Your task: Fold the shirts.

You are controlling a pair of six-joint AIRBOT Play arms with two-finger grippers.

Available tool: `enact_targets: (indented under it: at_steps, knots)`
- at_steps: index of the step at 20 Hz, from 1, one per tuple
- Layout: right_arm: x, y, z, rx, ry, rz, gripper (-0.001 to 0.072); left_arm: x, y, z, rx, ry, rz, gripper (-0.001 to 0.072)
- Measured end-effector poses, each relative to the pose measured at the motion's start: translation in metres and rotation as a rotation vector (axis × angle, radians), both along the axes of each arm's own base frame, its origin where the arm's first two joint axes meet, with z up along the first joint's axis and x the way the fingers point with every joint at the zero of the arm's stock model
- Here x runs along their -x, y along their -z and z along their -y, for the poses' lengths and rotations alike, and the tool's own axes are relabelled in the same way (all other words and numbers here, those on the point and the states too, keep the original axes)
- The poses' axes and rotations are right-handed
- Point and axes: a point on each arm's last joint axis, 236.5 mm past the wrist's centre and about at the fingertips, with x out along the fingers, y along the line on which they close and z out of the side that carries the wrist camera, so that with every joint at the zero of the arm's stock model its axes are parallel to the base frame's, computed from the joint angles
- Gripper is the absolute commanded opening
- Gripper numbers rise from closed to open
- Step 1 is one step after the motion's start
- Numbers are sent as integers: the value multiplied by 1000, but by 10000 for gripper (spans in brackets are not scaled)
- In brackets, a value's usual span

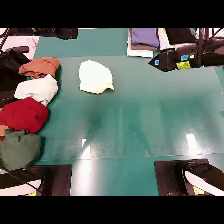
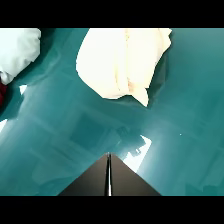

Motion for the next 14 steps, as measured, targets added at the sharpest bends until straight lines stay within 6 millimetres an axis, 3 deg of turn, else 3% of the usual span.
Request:
enact_targets:
  at_steps: [12,13,14]
  knots:
    - [0,0,0,0,0,0,18,-1,-2,1,6,0,8,25]
    - [0,0,0,0,0,0,18,-3,-5,1,12,-1,20,80]
    - [0,0,0,0,0,0,18,-6,-5,2,9,0,32,386]
